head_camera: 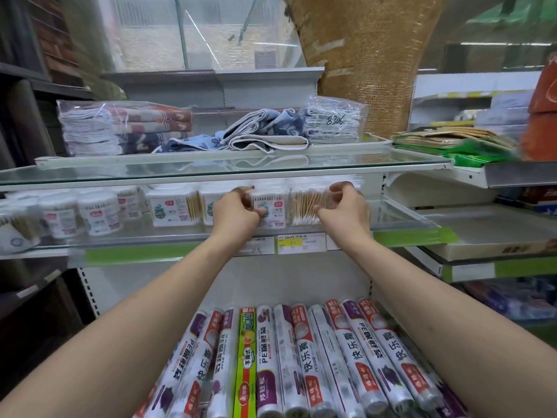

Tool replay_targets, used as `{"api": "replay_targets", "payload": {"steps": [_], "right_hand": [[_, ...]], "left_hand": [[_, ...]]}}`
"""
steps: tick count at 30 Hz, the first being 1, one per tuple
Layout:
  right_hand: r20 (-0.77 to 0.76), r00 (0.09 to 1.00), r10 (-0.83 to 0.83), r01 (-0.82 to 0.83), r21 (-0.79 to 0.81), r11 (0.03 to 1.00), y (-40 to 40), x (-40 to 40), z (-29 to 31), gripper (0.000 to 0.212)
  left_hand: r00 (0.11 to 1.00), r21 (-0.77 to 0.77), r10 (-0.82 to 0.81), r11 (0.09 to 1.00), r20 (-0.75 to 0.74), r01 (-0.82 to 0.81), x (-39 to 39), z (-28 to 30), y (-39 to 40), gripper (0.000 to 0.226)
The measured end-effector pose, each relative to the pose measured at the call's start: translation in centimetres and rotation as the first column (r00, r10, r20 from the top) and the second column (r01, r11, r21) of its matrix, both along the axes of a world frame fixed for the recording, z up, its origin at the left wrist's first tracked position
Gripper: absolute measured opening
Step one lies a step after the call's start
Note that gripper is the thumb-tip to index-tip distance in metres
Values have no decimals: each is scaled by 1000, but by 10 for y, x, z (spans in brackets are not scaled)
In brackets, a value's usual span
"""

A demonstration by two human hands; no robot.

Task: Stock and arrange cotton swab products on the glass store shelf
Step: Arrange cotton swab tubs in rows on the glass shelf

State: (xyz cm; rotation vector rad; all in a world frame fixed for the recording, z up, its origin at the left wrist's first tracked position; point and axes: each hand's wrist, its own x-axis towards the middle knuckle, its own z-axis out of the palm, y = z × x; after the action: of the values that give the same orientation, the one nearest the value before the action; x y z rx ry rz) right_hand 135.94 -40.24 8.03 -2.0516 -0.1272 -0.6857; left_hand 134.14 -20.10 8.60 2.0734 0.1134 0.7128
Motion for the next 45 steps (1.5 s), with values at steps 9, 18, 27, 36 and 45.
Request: {"api": "replay_targets", "payload": {"steps": [9,18,27,36,45], "right_hand": [[-45,997,58,-56,60,997,8,6,3,62],[7,998,70,-70,48,996,2,-3,4,23],[104,994,44,-59,148,987,-7,-11,10,24],[126,986,107,-121,112,986,3,-6,3,40],[14,995,95,-93,-105,990,10,6,-5,19]], "left_hand": [[988,87,147,985,47,-151,-10,-4,-3,51],[963,138,230,959,141,-249,-22,-2,-7,50],[956,125,235,958,173,-258,-26,-2,-14,31],[963,150,191,964,187,-221,-27,-6,-19,28],[964,124,198,967,180,-222,-23,-8,-11,19]]}}
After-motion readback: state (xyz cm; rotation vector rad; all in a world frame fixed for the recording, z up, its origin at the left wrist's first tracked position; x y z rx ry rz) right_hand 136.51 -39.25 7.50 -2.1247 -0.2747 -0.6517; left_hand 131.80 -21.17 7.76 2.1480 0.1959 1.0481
